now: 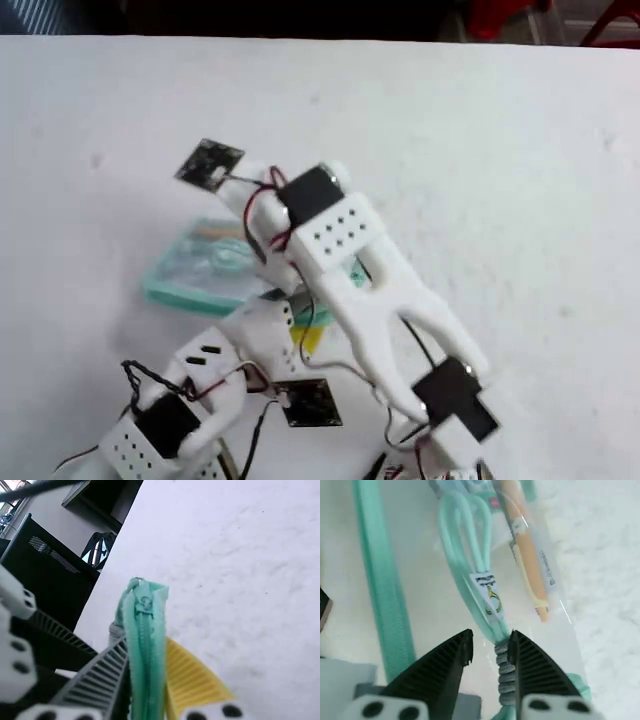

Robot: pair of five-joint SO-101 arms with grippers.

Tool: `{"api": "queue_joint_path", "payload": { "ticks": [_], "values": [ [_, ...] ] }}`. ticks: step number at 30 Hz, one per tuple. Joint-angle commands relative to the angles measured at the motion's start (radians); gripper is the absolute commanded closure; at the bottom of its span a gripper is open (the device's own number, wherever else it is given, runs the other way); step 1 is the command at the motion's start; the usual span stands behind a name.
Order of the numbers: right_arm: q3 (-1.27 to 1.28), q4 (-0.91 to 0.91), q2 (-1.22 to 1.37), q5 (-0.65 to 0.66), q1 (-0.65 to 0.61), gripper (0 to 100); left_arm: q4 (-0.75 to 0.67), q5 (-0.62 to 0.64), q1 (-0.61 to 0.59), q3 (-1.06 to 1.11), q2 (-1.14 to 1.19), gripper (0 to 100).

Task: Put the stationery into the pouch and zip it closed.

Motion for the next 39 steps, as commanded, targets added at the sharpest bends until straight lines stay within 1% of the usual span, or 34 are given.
{"api": "queue_joint_path", "payload": {
  "ticks": [1, 3, 8, 12, 15, 21, 25, 26, 27, 30, 31, 32, 34, 37, 39],
  "values": [
    [0.006, 0.03, 0.054, 0.029, 0.048, 94.7, -0.005, -0.009, -0.002, -0.015, -0.019, 98],
    [0.006, 0.03, 0.077, 0.072, 0.058, 98.5, -0.005, -0.009, -0.002, -0.015, -0.019, 98],
    [-0.06, 0.028, 0.047, 0.072, 0.073, 98.0, -0.005, -0.009, -0.002, -0.015, -0.019, 98],
    [-0.178, 0.024, -0.065, -0.037, 0.068, 98.0, -0.006, -0.009, -0.002, -0.015, -0.019, 98],
    [-0.235, -0.001, -0.153, -0.083, 0.067, 98.0, -0.006, -0.006, -0.002, -0.015, -0.019, 98],
    [-0.233, -0.033, -0.269, -0.109, 0.067, 98.0, -0.005, 0.0, -0.004, -0.034, -0.019, 98],
    [-0.233, -0.019, -0.259, -0.107, 0.067, 97.8, 0.002, 0.0, -0.002, -0.038, -0.019, 98],
    [-0.233, 0.002, -0.232, -0.109, 0.065, 95.6, 0.002, 0.0, -0.001, -0.038, -0.019, 98],
    [-0.233, 0.025, -0.197, -0.11, 0.054, 90.5, 0.005, -0.002, -0.001, -0.037, -0.019, 98],
    [-0.184, 0.03, -0.068, -0.219, 0.035, 69.7, 0.037, -0.008, 0.004, -0.037, -0.019, 98],
    [-0.181, 0.03, -0.024, -0.21, 0.018, 65.4, 0.038, -0.009, 0.004, -0.037, -0.019, 98],
    [-0.18, 0.028, 0.018, -0.173, -0.002, 64.4, 0.04, -0.009, 0.004, -0.037, -0.019, 98],
    [-0.18, 0.03, 0.082, -0.11, -0.035, 65.7, 0.043, -0.009, 0.004, -0.037, -0.019, 98],
    [-0.173, 0.031, 0.154, -0.1, -0.048, 67.0, 0.043, -0.009, 0.004, -0.037, -0.019, 98],
    [-0.157, 0.031, 0.194, -0.098, -0.03, 67.9, 0.043, -0.009, 0.004, -0.037, -0.019, 98]
  ]
}}
